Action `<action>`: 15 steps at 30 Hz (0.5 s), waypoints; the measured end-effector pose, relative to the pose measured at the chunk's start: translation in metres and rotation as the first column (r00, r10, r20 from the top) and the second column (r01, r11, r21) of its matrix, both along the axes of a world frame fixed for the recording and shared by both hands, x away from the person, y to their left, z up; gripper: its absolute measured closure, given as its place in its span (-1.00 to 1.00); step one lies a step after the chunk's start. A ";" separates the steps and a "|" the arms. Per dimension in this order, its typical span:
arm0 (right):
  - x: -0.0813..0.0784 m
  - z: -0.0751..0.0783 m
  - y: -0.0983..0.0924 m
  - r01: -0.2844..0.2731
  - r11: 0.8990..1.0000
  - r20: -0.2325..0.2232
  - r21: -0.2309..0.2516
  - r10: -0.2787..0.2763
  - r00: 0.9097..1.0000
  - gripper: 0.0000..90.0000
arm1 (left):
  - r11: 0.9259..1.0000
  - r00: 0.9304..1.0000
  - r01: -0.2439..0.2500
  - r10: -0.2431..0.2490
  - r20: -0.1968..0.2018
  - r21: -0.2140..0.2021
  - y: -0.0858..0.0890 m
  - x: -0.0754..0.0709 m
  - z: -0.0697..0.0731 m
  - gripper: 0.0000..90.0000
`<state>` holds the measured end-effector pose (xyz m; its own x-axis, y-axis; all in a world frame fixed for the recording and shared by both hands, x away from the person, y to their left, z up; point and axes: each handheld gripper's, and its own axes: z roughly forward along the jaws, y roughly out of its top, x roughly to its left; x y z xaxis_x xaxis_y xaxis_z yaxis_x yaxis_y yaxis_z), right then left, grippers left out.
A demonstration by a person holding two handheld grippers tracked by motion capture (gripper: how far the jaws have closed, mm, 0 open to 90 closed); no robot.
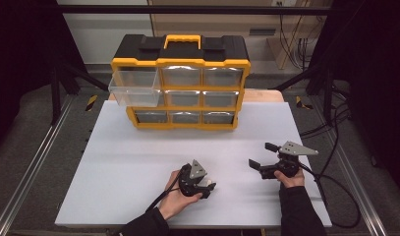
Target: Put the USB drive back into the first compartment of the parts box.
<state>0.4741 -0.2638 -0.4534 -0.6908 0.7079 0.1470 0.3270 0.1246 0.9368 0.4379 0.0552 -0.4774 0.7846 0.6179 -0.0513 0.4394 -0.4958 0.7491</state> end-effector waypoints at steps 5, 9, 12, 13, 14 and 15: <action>0.000 0.000 0.000 0.000 1.000 -0.001 -0.001 0.000 1.000 -0.98 | 1.000 1.000 0.005 -0.005 -0.010 0.010 -0.002 -0.001 -0.002 0.18; 0.000 0.000 0.000 -0.001 1.000 -0.002 0.000 0.001 1.000 -0.98 | 1.000 1.000 0.007 -0.007 -0.008 0.019 -0.003 -0.002 -0.002 0.27; 0.000 0.000 0.000 -0.001 1.000 -0.001 -0.002 0.001 1.000 -0.98 | 1.000 1.000 0.006 -0.006 -0.008 0.025 -0.003 -0.003 -0.002 0.34; 0.000 0.000 0.000 -0.001 1.000 -0.002 -0.001 0.001 1.000 -0.98 | 1.000 1.000 0.007 -0.007 -0.010 0.027 -0.004 -0.003 -0.002 0.36; 0.000 0.000 0.000 -0.001 1.000 -0.001 -0.001 0.001 1.000 -0.98 | 1.000 1.000 0.004 -0.004 -0.011 0.028 -0.004 -0.003 -0.002 0.39; 0.000 0.000 0.000 -0.001 1.000 -0.001 -0.001 0.001 1.000 -0.98 | 1.000 1.000 0.001 -0.001 -0.009 0.031 -0.004 -0.003 -0.003 0.41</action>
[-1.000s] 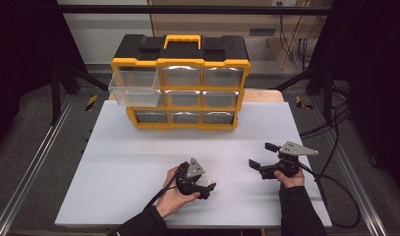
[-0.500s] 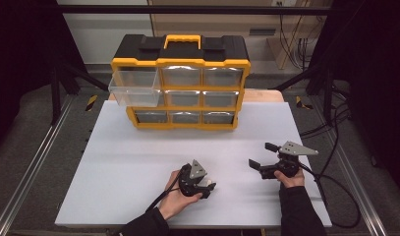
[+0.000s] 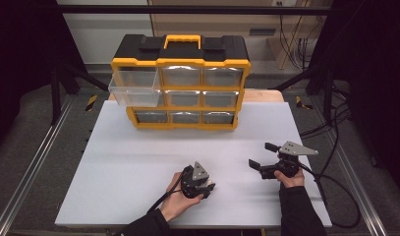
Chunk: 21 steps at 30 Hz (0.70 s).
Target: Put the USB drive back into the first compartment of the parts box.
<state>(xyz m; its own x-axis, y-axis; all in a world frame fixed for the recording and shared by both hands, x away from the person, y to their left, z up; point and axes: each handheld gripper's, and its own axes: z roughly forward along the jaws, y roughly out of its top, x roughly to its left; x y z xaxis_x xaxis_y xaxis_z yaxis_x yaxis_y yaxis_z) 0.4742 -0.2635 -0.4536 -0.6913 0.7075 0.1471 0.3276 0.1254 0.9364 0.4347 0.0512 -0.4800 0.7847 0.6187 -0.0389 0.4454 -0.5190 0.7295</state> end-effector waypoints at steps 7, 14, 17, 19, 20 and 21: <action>0.000 0.000 0.000 0.000 1.000 -0.001 0.000 0.000 1.000 -0.98 | 1.000 1.000 -0.015 0.015 -0.002 0.001 0.001 0.000 0.000 0.56; 0.000 0.000 0.000 0.000 1.000 -0.001 0.001 0.000 1.000 -0.98 | 1.000 1.000 -0.020 0.020 -0.005 0.000 0.002 0.001 0.000 0.70; 0.000 0.000 0.000 0.000 1.000 0.000 0.001 0.000 1.000 -0.98 | 1.000 1.000 -0.027 0.027 -0.010 -0.005 0.002 0.001 0.000 0.73; 0.000 0.000 0.000 0.000 1.000 0.000 0.001 0.000 1.000 -0.98 | 1.000 0.999 -0.031 0.031 -0.012 -0.007 0.002 0.001 0.000 0.73; 0.000 0.000 0.000 0.000 1.000 0.000 0.002 0.000 1.000 -0.98 | 0.999 0.999 -0.032 0.032 -0.012 -0.007 0.002 0.001 0.000 0.73; 0.000 0.000 0.000 0.000 1.000 0.000 0.001 0.000 1.000 -0.98 | 0.999 0.999 -0.035 0.035 -0.011 -0.006 0.002 0.001 0.000 0.73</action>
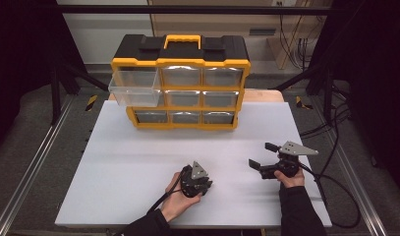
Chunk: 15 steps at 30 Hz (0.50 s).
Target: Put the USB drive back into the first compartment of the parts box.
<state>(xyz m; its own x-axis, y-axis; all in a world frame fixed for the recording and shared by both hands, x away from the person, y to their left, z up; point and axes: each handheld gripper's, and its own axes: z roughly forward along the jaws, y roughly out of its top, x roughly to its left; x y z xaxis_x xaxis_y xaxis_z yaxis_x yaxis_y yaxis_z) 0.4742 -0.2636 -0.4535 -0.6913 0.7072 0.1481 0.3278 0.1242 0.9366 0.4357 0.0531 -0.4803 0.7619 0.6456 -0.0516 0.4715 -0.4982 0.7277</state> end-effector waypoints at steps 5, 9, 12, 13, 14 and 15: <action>0.000 0.000 0.000 0.001 1.000 0.000 0.001 -0.001 1.000 -0.98 | 1.000 1.000 -0.007 0.007 -0.005 0.001 -0.001 -0.001 0.000 0.70; 0.000 0.000 0.000 0.001 1.000 0.000 0.000 -0.001 1.000 -0.98 | 1.000 1.000 -0.011 0.011 0.009 0.009 -0.002 -0.002 -0.001 0.73; 0.000 0.000 0.000 0.000 1.000 -0.001 0.001 0.000 1.000 -0.98 | 1.000 1.000 -0.013 0.013 0.013 0.010 -0.002 -0.002 -0.001 0.74; 0.000 0.000 0.000 0.001 1.000 0.000 0.001 -0.001 1.000 -0.98 | 1.000 1.000 -0.014 0.013 0.012 0.007 -0.001 -0.002 -0.001 0.74; 0.000 0.000 0.000 0.001 1.000 -0.001 0.002 -0.001 1.000 -0.98 | 1.000 1.000 -0.015 0.015 0.011 0.005 -0.001 -0.002 -0.001 0.75; 0.000 0.000 0.000 0.001 1.000 0.000 0.002 -0.001 1.000 -0.98 | 1.000 1.000 -0.017 0.017 0.010 0.003 -0.001 -0.002 -0.001 0.75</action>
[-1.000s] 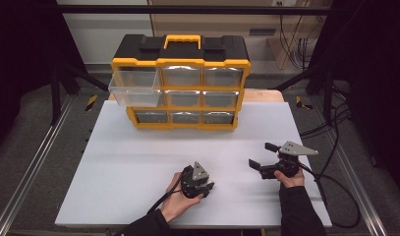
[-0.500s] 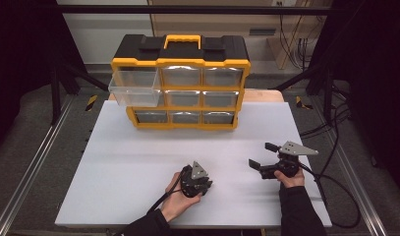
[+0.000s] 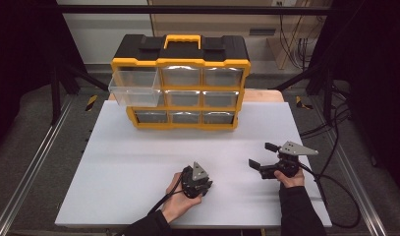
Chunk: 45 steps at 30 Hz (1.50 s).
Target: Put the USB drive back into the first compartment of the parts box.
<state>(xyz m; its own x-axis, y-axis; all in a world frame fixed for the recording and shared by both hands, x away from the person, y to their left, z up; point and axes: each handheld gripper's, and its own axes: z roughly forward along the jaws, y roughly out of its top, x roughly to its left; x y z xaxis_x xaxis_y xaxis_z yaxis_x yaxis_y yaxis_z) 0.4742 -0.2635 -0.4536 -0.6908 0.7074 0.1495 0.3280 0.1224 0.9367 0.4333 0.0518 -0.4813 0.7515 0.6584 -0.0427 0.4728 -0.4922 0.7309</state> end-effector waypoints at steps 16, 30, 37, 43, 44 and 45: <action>0.000 0.000 0.000 0.001 1.000 0.003 0.000 -0.001 1.000 -0.98 | 1.000 1.000 0.008 -0.009 -0.021 -0.029 0.004 0.003 0.003 0.75; 0.000 0.000 0.000 -0.001 1.000 0.000 -0.003 0.001 1.000 -0.98 | 0.998 1.000 0.011 -0.012 -0.004 -0.055 0.012 0.005 0.014 0.75; 0.001 0.000 0.000 0.000 1.000 0.001 0.000 0.000 1.000 -0.98 | 0.998 1.000 0.007 -0.007 -0.003 -0.066 0.019 0.008 0.019 0.75; 0.000 0.000 0.000 0.005 1.000 -0.003 -0.008 -0.005 1.000 -0.98 | 0.997 1.000 0.005 -0.005 0.002 -0.072 0.025 0.010 0.024 0.75; 0.000 0.000 0.000 0.002 1.000 -0.005 -0.012 -0.002 1.000 -0.98 | 0.997 1.000 0.006 -0.006 0.003 -0.074 0.025 0.010 0.025 0.75; 0.000 0.000 0.000 0.002 1.000 -0.006 -0.013 -0.002 1.000 -0.98 | 0.997 1.000 0.007 -0.007 0.003 -0.076 0.026 0.010 0.026 0.75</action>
<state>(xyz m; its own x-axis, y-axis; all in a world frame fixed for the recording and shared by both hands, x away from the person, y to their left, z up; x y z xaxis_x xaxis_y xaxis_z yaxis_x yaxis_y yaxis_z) 0.4742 -0.2638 -0.4539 -0.6887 0.7106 0.1439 0.3336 0.1343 0.9331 0.4434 0.0777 -0.4553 0.7562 0.6482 -0.0899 0.4674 -0.4388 0.7675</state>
